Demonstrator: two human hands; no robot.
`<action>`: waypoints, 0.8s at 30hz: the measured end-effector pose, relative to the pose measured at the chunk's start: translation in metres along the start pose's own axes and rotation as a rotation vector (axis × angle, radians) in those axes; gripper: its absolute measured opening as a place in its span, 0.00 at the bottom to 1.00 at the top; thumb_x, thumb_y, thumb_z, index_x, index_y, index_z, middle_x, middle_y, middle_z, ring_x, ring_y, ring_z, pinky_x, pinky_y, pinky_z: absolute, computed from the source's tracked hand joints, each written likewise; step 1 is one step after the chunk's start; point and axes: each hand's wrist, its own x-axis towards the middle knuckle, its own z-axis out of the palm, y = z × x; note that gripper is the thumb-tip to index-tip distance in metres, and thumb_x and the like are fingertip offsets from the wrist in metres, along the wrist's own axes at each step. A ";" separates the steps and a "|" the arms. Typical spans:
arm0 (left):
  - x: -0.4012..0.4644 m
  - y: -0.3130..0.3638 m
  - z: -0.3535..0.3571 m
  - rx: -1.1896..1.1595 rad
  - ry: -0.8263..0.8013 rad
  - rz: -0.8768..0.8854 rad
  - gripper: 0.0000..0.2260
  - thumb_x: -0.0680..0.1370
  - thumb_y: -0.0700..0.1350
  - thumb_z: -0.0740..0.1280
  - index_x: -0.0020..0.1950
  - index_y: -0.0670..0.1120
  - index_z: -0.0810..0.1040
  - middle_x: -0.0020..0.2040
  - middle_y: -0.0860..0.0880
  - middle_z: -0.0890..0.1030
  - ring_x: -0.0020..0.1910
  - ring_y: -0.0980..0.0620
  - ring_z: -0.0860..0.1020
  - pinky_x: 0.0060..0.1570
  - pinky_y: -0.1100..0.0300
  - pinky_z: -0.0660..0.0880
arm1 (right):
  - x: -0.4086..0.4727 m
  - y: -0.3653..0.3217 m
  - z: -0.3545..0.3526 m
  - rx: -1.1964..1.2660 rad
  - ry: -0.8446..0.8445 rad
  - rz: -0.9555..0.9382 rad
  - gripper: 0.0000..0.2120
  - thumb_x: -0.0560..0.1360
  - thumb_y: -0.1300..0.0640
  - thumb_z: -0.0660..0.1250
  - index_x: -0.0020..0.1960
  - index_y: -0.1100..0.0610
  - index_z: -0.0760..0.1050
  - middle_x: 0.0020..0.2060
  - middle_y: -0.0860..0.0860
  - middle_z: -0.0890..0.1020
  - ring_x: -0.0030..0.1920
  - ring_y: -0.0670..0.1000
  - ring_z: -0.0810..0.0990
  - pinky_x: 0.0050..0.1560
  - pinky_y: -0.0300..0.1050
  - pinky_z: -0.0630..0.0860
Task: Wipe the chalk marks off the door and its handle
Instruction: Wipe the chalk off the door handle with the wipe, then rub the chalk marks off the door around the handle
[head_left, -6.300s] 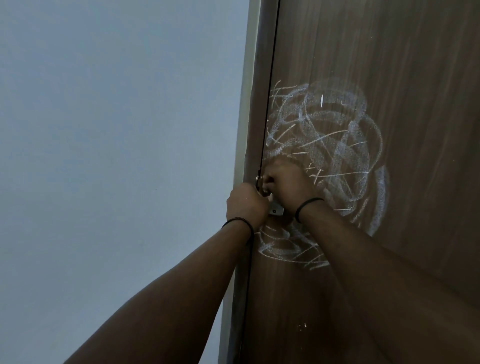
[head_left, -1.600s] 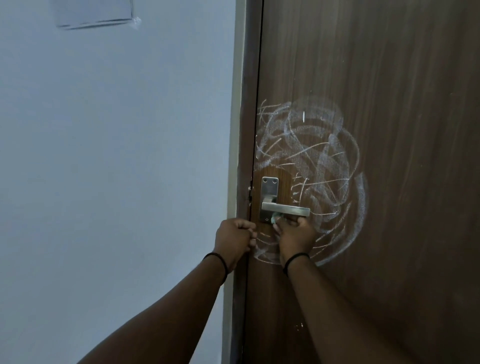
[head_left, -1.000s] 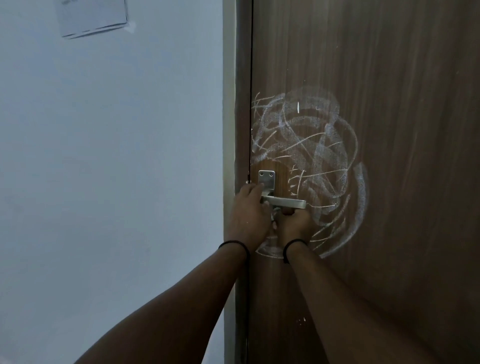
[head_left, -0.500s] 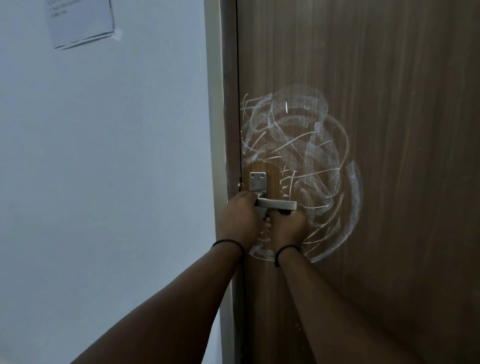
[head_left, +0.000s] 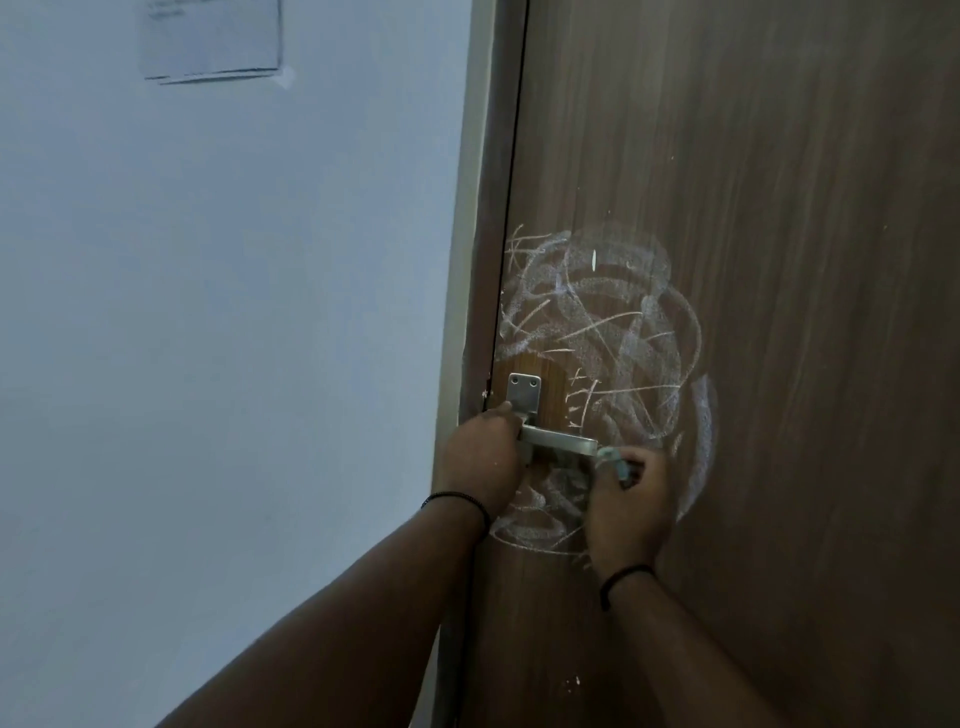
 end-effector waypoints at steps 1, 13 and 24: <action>0.002 0.000 -0.002 0.011 -0.010 0.010 0.14 0.78 0.40 0.63 0.61 0.46 0.80 0.70 0.48 0.76 0.58 0.46 0.80 0.57 0.54 0.77 | 0.006 -0.007 -0.004 0.007 0.033 -0.057 0.04 0.77 0.59 0.69 0.49 0.55 0.73 0.46 0.52 0.79 0.44 0.51 0.78 0.39 0.38 0.72; 0.003 -0.007 0.005 -0.048 0.090 0.179 0.14 0.77 0.42 0.64 0.62 0.43 0.76 0.59 0.44 0.79 0.56 0.45 0.78 0.56 0.53 0.73 | 0.075 -0.065 0.081 -0.544 -0.472 -0.723 0.09 0.73 0.67 0.65 0.45 0.57 0.83 0.42 0.53 0.81 0.42 0.51 0.77 0.42 0.39 0.66; 0.004 -0.010 0.007 -0.075 0.117 0.120 0.09 0.77 0.46 0.65 0.53 0.44 0.78 0.48 0.45 0.83 0.44 0.45 0.80 0.39 0.58 0.67 | 0.092 -0.079 0.112 -0.697 -0.642 -0.932 0.04 0.72 0.66 0.68 0.40 0.61 0.81 0.41 0.58 0.80 0.44 0.57 0.78 0.44 0.52 0.75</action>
